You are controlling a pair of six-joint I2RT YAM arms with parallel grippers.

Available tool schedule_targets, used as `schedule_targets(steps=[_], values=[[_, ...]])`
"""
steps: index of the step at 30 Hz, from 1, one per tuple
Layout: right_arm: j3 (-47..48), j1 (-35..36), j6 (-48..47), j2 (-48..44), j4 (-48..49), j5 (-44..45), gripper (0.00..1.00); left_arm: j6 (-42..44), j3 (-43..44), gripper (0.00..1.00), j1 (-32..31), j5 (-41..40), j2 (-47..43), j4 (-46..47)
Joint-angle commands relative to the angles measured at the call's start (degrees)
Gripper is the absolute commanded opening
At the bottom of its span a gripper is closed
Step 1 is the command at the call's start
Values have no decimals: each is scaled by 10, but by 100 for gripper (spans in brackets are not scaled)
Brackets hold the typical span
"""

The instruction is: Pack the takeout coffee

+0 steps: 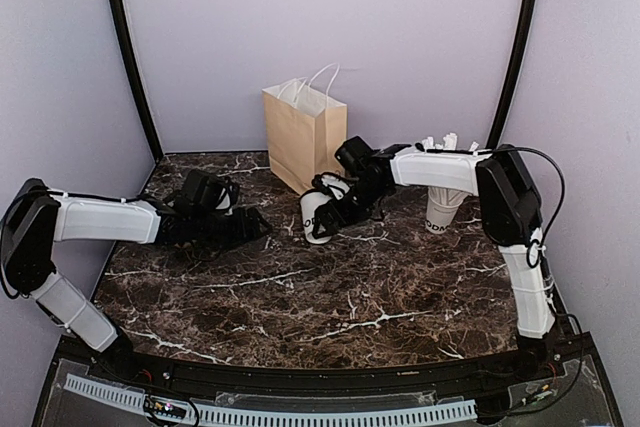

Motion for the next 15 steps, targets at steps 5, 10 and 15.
schedule_targets(steps=[5,10,15], values=[[38,10,50,26,-7,103,99,-13,-15,76,-1,14,-5,50],[2,9,26,8,11,17,99,5,17,77,0,45,44,115],[-57,0,-27,-37,15,-84,99,-21,117,80,-6,86,125,107]])
